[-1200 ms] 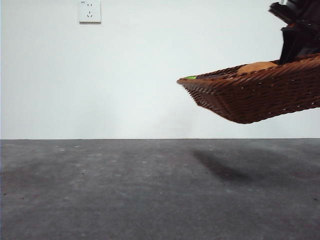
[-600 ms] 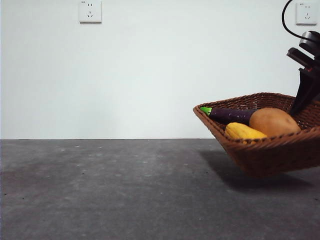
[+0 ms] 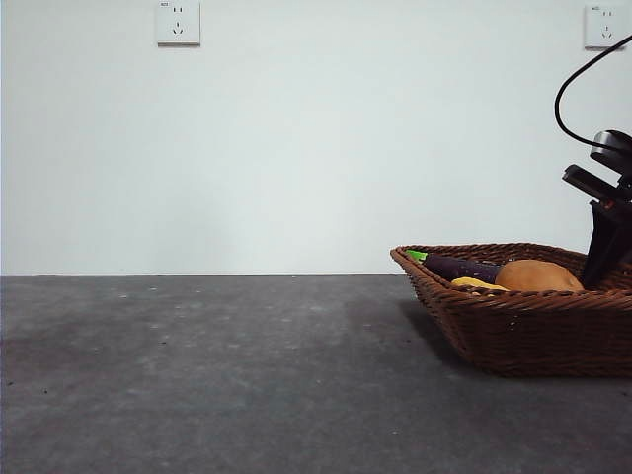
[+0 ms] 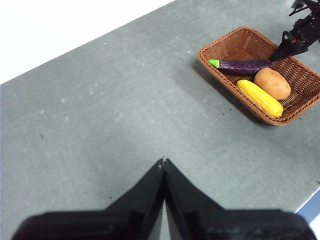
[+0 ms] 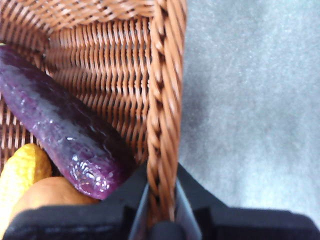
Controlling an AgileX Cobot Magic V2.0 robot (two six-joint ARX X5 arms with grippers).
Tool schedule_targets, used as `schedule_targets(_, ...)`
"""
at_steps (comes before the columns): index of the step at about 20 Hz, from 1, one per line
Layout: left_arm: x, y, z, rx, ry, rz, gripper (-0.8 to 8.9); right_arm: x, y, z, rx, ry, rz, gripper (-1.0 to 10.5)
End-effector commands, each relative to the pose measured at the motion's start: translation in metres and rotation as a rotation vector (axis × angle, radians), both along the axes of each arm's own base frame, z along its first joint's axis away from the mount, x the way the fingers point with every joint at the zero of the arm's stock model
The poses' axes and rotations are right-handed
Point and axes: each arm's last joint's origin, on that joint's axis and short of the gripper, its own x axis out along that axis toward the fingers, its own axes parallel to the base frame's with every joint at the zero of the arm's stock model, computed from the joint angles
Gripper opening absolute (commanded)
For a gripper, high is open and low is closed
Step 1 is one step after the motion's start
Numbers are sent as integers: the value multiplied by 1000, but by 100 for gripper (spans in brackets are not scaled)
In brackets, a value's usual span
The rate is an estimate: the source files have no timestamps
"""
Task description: Help me put the vegetables on the table into the basket
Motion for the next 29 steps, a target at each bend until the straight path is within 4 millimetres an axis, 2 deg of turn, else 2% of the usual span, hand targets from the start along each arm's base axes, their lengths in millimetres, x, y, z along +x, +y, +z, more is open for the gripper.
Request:
schedule_targets(1,1,0,-1,-5,9,10,-7,3,2,-12,-11,4,25,-12)
schedule_targets(7,5,-1,-3,0,27,10,-7,9,11,-25,-50,11,49,-11)
schedule_targets(8,5,-1,-3,1,30,10,-7,9,11,-25,-49,12,49,20)
schedule_targets(10,7,-2,-3,2,34,10,-7,11,11,-22,-49,-11,48,239)
schedule_targets(11,7,-2,-3,3,35,10,-7,13,11,-18,-50,-21,49,366)
schedule_targets(12,7,-2,-3,3,35,9,-7,14,11,-13,-45,-28,51,418)
schedule_targets(15,7,-2,-3,3,35,10,-7,18,10,11,-50,-66,50,417)
schedule_targets(18,7,-2,-3,3,35,10,-7,12,10,52,-62,-100,53,409)
schedule_targets(20,7,-2,-3,3,35,10,-7,-4,12,84,-56,-100,56,407)
schedule_targets(22,7,-2,-3,3,34,9,-7,-32,16,113,-24,-91,72,393)
schedule_targets(27,7,-2,-3,3,35,9,-7,-115,24,169,-30,-106,138,124)
schedule_targets(29,7,-2,-3,3,34,9,-7,-146,27,187,-37,-151,138,85)
